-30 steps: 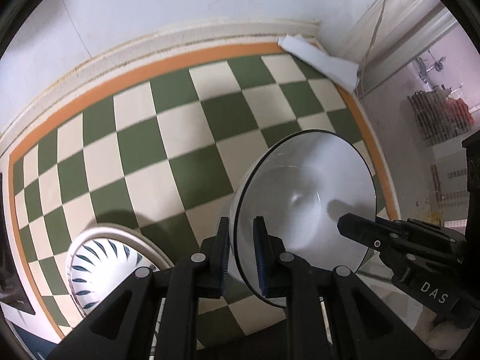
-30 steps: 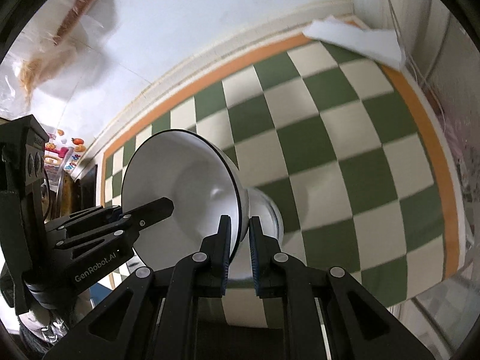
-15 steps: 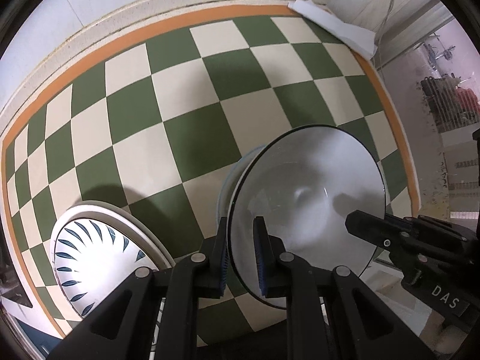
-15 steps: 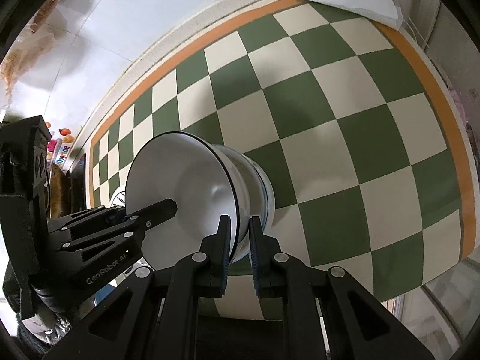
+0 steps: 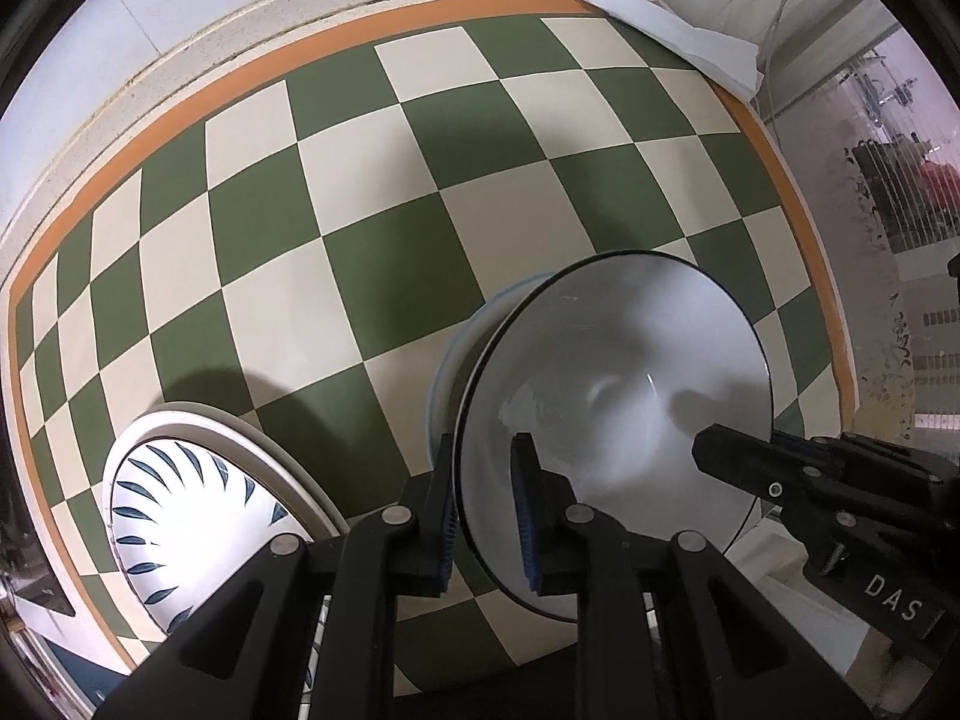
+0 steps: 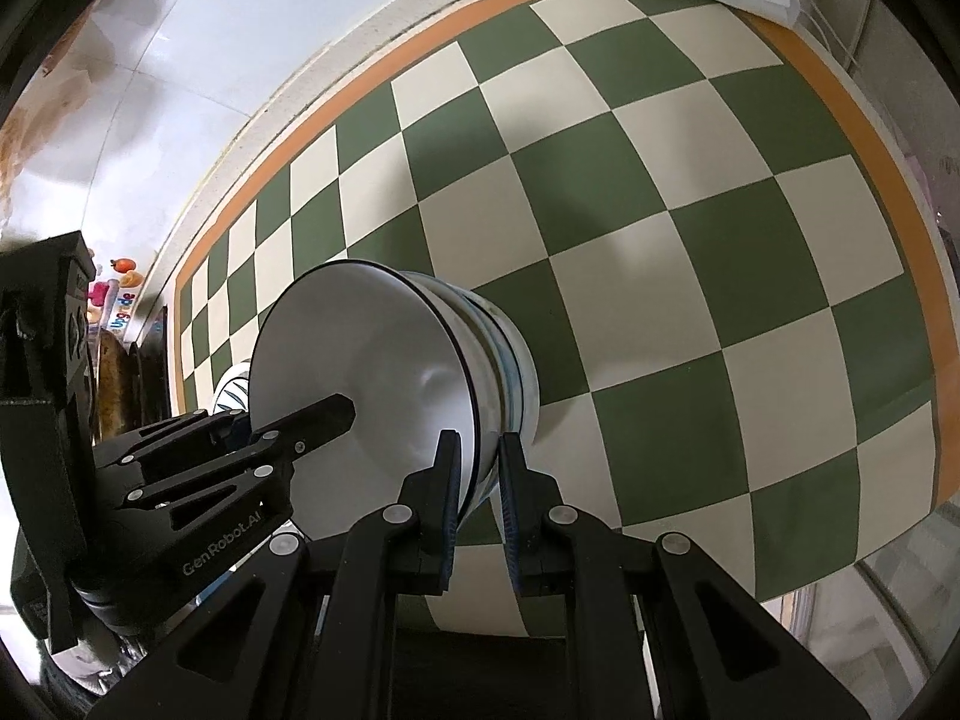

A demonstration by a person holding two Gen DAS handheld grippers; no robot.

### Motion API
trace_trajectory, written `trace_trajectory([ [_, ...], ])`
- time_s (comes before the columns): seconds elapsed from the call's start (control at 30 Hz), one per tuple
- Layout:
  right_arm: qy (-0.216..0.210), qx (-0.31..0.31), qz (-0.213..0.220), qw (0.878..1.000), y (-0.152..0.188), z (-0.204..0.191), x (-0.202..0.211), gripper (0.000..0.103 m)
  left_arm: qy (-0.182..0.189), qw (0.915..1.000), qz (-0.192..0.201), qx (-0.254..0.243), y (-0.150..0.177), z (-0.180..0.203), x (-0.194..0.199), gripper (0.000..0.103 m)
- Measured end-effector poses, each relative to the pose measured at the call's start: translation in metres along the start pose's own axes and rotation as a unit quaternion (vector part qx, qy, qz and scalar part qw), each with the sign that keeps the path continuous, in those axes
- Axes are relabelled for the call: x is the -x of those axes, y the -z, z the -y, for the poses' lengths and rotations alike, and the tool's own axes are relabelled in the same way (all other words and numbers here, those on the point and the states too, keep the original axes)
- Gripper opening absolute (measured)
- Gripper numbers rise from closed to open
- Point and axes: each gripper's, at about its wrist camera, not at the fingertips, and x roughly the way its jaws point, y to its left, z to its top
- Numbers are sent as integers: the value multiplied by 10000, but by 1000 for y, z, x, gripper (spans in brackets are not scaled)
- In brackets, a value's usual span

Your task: Organize plates and bowls

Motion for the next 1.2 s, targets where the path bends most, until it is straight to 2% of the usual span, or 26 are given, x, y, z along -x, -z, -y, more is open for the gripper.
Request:
trace_trajectory([
  [0.17, -2, -81, -31, 10000, -2, 1, -1, 17, 127, 9998, -29, 160, -2, -6, 3, 15],
  [0.47, -46, -75, 63, 9999, -2, -1, 8, 17, -22, 9999, 34, 103, 6, -5, 13, 16],
  [0.63, 115, 159, 304, 9993, 5, -17, 31, 17, -84, 9994, 332, 11, 12, -5, 39, 16],
  [0.7, 284, 291, 468, 9981, 11, -26, 45, 21, -86, 9985, 533, -50, 16, -5, 56, 16],
  [0.77, 386, 385, 606, 9967, 19, -34, 58, 35, -106, 9972, 728, -130, 20, -4, 72, 19],
  [0.83, 500, 485, 731, 9949, 27, -41, 70, 43, -99, 9957, 897, -220, 24, -4, 88, 22],
  [0.93, 586, 586, 876, 9927, 41, -51, 88, 53, -74, 9935, 1075, -363, 31, -5, 108, 33],
  [0.97, 574, 597, 918, 9923, 46, -54, 94, 57, -56, 9929, 1124, -396, 34, -5, 114, 40],
  [1.0, 569, 624, 968, 9917, 51, -58, 100, 60, -47, 9922, 1174, -426, 36, -6, 120, 52],
  [1.03, 579, 644, 1000, 9912, 55, -60, 105, 66, -36, 9916, 1208, -451, 39, -6, 125, 58],
  [1.07, 577, 667, 1061, 9904, 60, -64, 111, 72, 14, 9912, 1237, -471, 41, -7, 130, 70],
  [1.1, 572, 674, 1107, 9899, 65, -67, 116, 74, 46, 9910, 1258, -467, 44, -8, 134, 76],
  [1.2, 539, 676, 1226, 9887, 75, -74, 129, 83, 118, 9902, 1321, -449, 51, -11, 144, 84],
])
